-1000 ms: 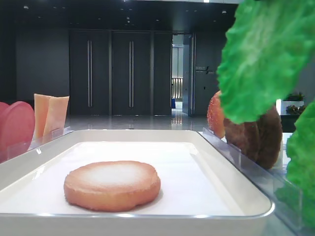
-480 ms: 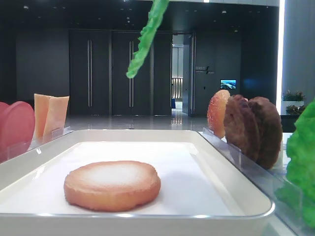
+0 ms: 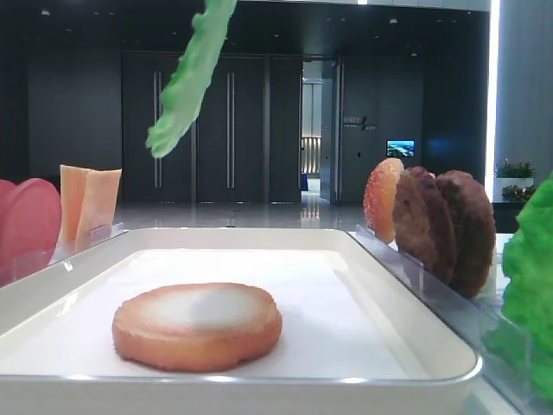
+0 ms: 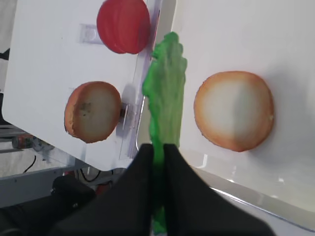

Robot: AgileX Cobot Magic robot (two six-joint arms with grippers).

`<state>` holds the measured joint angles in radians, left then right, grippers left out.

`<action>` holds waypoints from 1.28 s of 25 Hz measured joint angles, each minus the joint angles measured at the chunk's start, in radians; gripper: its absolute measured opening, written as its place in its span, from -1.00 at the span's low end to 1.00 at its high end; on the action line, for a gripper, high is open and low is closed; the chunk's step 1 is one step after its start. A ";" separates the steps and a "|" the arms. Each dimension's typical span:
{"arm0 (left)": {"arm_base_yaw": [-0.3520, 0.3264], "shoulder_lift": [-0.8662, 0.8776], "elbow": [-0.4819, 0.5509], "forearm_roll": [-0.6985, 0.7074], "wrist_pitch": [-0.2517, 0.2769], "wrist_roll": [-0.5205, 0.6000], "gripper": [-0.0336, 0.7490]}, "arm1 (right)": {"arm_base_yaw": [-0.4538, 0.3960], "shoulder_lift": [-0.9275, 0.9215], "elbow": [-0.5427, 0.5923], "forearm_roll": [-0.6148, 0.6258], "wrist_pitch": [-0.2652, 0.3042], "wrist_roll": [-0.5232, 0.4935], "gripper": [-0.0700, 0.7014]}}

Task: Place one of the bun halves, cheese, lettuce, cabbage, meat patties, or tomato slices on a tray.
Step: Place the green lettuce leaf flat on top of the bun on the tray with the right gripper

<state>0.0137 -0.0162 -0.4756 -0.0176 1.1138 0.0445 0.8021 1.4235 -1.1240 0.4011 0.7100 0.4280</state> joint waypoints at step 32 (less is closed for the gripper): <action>0.000 0.000 0.000 0.000 -0.001 0.000 0.85 | -0.009 0.241 0.001 0.350 -0.145 -0.336 -0.77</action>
<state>0.0137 -0.0162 -0.4756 -0.0176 1.1130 0.0445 0.7931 1.6650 -1.1231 0.7513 0.5654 0.0921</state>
